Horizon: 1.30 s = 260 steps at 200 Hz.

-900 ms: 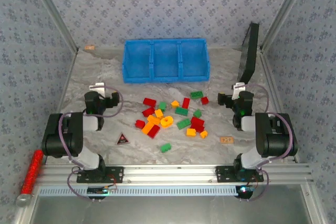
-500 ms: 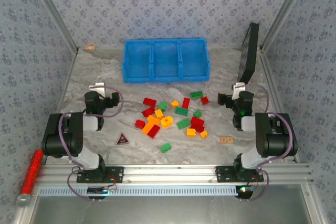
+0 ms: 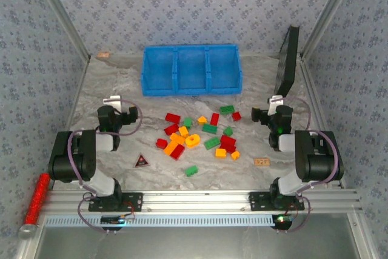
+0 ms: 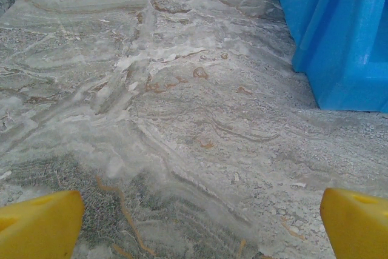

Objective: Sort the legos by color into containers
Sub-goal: Pick up the lego from the center of the table.

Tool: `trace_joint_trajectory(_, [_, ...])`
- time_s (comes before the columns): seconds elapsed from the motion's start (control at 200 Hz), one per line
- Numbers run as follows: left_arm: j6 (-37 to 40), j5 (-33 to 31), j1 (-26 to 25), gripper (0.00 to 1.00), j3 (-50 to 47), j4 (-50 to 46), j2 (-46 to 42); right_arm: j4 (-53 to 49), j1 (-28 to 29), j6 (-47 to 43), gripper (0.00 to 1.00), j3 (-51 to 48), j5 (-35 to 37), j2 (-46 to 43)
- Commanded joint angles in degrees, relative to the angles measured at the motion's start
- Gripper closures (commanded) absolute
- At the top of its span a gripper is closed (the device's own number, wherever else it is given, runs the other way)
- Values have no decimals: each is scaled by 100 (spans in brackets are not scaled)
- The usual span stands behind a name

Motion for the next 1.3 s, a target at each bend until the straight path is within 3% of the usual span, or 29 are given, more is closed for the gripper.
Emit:
trace_joint_trajectory(0.0, [78,107,33,0,123,19,-18,-444,20,-52,0,294,-50,-267])
trace_joint_trajectory(0.16, [70,118,42,0,132,-16,-12,-2419,228,-357,0,1000,-768,-1053])
trace_joint_trajectory(0.31, [151,339,53,0,285,-280,-184,-3247,710,-161,0,1237,-623,-1645])
trace_joint_trajectory(0.45, [-138,-248,-44,0,1810,-3163,-801,-4455,1269,580,0,1742,-95,-1902])
trace_joint_trajectory(0.589, [55,-840,-508,0,2605,-4014,-1174,-5645,1593,1177,5,2293,411,-1608])
trace_joint_trajectory(0.914, [70,-401,-816,0,3756,-5354,-1346,-6514,1677,1201,12,3158,-307,-78])
trace_joint_trajectory(1.294, [119,-317,-1049,0,4008,-5749,-1596,-7181,1872,897,16,4135,17,1137])
